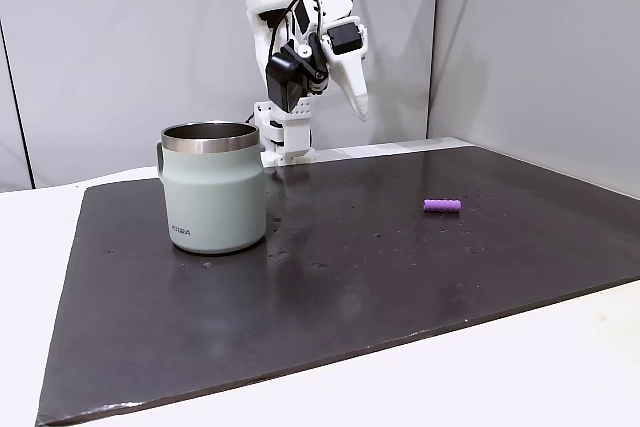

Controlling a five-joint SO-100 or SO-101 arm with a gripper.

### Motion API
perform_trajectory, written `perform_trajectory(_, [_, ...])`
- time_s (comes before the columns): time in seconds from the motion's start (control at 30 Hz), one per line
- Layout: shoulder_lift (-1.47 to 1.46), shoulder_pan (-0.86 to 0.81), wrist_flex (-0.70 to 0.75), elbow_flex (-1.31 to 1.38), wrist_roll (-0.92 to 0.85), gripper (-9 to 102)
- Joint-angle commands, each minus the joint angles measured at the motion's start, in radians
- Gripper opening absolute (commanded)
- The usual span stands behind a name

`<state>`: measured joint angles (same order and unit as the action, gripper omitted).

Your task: Grasp a pengrip and put it in the cup.

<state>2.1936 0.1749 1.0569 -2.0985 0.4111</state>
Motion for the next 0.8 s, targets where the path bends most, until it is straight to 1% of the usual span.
perform_trajectory(0.0, [-0.138, 0.006, 0.014, 0.149, 0.061, 0])
perform_trajectory(0.3, [-0.428, 0.028, 0.025, 0.31, 0.166, 0])
perform_trajectory(0.57, [-0.581, 0.078, 0.025, 0.38, 0.212, 0])
perform_trajectory(0.67, [-0.623, 0.095, 0.026, 0.413, 0.221, 3])
perform_trajectory(0.77, [-0.675, 0.112, 0.026, 0.449, 0.241, 2])
